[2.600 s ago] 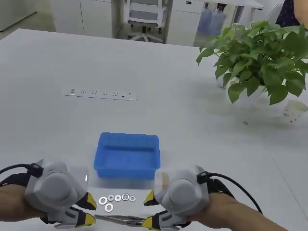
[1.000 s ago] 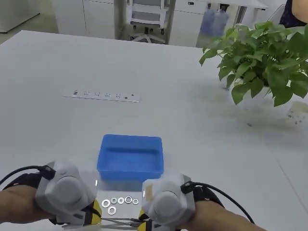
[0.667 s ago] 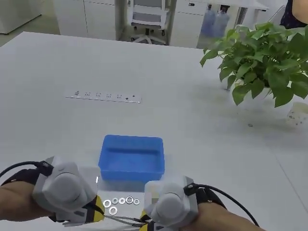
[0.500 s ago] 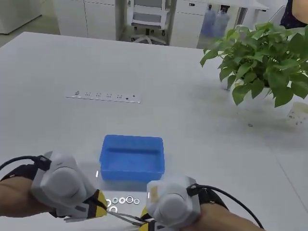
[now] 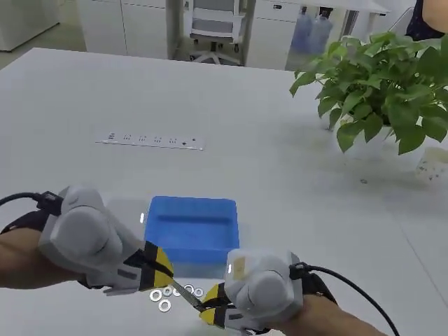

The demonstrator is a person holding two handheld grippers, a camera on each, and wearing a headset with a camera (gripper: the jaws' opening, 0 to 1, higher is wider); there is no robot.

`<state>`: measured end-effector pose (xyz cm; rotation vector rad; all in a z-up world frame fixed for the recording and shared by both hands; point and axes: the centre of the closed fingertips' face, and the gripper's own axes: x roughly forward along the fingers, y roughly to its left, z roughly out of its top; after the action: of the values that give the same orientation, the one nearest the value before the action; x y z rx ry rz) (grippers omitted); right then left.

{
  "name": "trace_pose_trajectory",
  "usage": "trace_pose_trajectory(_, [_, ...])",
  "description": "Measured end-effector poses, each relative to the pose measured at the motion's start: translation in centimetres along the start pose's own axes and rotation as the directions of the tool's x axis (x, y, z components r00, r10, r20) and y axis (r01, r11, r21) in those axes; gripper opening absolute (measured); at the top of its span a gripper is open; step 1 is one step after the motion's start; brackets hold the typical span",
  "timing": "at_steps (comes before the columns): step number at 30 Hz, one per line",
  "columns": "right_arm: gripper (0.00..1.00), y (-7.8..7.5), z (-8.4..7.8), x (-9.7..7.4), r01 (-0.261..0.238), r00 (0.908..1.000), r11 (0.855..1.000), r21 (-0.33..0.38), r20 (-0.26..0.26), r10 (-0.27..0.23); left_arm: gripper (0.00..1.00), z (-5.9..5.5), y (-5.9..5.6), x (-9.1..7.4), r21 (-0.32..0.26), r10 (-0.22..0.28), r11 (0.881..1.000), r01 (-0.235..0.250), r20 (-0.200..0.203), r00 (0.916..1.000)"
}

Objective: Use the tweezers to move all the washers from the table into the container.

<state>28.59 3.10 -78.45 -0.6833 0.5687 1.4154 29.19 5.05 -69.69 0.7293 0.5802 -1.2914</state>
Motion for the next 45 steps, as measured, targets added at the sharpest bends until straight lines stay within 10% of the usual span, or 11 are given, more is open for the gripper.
trace_pose_trajectory(45, [0.11, 1.2, -0.2, 0.8, -0.015, 0.9987, 0.998, 0.067, 0.050, 0.011, 0.06, 2.9, -2.5, 2.6, 0.086, -0.126, 0.989, 0.122, 0.047, 0.9909])
